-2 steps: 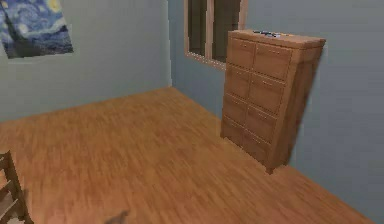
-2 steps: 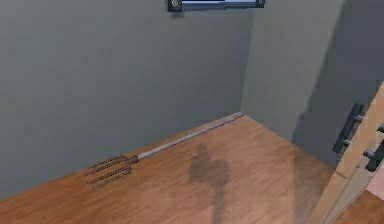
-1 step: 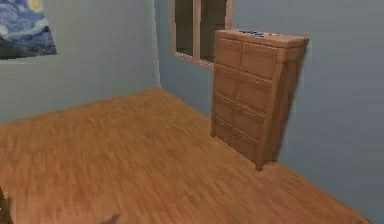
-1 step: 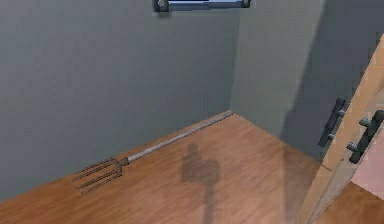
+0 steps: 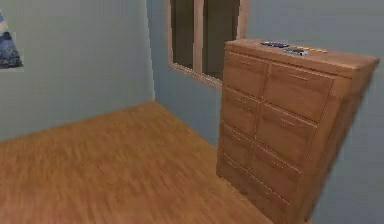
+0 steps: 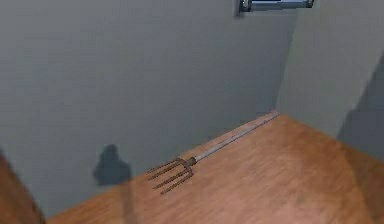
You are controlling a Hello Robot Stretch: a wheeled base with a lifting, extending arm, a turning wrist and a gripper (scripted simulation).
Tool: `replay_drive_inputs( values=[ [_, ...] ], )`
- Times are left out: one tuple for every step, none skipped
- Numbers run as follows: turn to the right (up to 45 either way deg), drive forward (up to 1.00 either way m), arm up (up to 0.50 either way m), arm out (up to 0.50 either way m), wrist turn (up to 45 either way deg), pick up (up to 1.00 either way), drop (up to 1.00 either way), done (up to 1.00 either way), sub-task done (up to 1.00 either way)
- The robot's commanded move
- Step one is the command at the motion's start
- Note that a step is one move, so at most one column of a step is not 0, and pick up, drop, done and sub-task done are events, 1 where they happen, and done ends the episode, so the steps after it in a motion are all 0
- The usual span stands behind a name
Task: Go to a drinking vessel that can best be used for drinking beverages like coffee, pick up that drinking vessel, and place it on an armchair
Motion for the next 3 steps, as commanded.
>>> replay_drive_inputs(
  values=[
    [30.0,0.00,0.00,0.00,0.0,0.00,0.00,0.00,0.00],
    [0.0,0.05,0.00,0.00,0.0,0.00,0.00,0.00,0.00],
    [-45.0,0.00,0.00,0.00,0.0,0.00,0.00,0.00,0.00]
  ],
)
